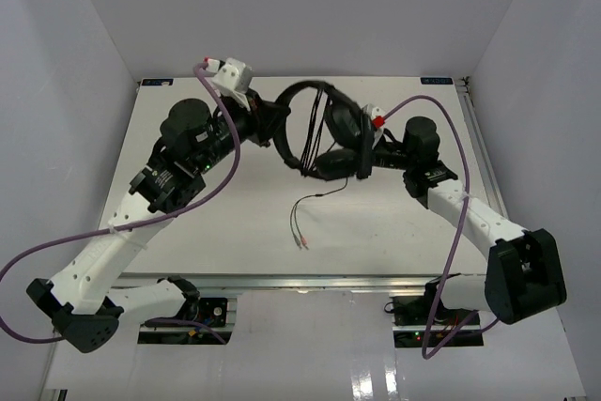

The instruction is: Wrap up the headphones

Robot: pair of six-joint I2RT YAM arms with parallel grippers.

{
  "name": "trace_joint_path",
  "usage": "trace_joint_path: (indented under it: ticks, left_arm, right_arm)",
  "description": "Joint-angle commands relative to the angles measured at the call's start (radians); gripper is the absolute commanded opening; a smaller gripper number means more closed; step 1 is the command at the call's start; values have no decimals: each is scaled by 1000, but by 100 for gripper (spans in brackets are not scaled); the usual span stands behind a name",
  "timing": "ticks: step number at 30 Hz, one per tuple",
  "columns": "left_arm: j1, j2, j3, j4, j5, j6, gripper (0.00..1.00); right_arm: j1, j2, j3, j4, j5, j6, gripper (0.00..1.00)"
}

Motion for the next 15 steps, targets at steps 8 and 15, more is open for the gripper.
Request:
trace_joint_path:
  ticks: [8, 15]
  left_arm:
    - [4, 227, 308, 418, -746, 130, 0]
    - [127, 364, 224, 363, -844, 276, 0]
  right_arm:
    - [53, -126, -160, 202, -115, 192, 8]
    - [112, -213, -103, -9, -83, 64, 8]
